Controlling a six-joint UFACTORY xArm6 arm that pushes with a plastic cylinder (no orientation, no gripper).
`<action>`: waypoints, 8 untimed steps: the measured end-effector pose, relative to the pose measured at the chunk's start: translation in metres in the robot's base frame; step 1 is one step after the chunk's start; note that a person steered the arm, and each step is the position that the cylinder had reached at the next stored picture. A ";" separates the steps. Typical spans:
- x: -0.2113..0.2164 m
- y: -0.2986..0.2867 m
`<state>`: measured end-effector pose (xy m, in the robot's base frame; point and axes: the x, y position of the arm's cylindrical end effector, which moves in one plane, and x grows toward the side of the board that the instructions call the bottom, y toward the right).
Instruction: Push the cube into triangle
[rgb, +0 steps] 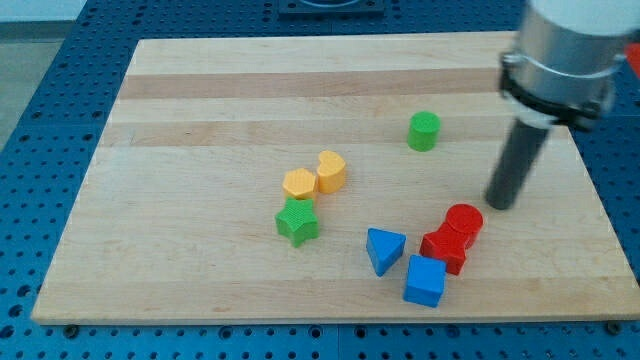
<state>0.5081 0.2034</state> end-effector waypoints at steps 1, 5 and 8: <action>0.052 0.018; 0.107 -0.065; 0.099 -0.113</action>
<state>0.6070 0.0903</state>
